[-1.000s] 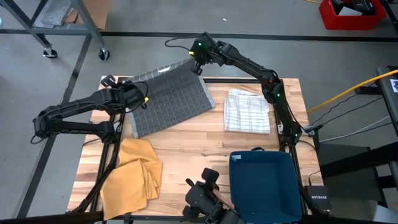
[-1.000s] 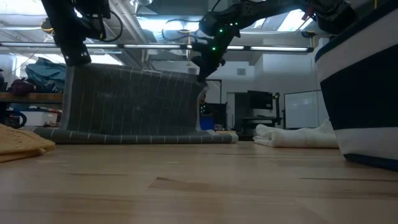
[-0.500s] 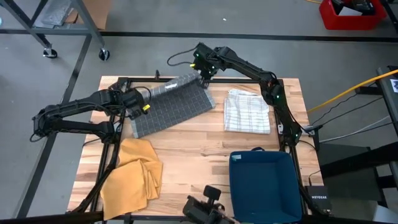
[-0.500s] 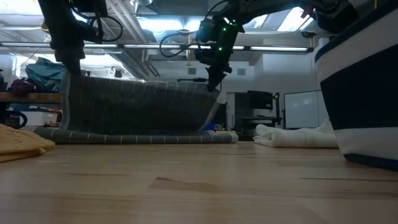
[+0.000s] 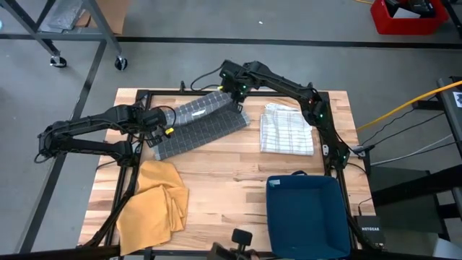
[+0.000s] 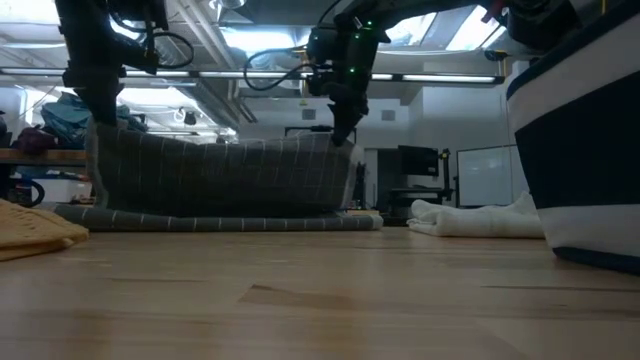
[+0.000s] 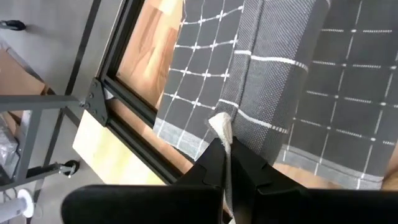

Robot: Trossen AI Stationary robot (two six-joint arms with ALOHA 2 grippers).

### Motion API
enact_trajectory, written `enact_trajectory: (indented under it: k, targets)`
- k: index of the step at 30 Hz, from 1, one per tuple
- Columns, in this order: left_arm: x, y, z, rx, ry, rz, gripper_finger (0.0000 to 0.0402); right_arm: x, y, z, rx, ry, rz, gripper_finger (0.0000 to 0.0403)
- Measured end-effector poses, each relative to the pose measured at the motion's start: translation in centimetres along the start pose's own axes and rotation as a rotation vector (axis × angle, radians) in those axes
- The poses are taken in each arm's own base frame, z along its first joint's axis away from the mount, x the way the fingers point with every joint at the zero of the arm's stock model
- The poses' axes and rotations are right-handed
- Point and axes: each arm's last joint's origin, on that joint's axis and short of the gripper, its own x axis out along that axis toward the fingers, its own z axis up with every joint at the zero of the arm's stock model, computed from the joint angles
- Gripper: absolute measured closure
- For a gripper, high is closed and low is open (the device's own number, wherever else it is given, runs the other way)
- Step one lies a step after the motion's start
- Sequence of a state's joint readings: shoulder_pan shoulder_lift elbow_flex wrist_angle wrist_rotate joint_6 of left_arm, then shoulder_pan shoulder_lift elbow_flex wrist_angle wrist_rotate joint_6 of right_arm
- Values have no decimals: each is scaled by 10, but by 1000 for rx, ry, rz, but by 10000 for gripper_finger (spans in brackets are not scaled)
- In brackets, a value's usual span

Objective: Fold towel
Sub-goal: Fold the gray towel

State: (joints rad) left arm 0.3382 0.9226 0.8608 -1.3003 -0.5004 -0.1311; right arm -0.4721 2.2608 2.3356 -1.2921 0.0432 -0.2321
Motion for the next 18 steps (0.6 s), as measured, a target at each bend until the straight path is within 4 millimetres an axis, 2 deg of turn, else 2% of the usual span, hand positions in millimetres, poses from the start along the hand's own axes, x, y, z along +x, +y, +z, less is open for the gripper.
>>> enact_trajectory:
  k: [11, 14, 18]
  targets:
    - [0, -2, 0, -24, 6, -52, 402, 0, 2, -4, -2, 36, 46, 398]
    - [0, -3, 0, -24, 11, -86, 396, 0, 3, -4, -3, 37, 46, 380]
    - [0, -5, 0, -23, 21, -156, 366, 0, 4, -7, -4, 66, 54, 339]
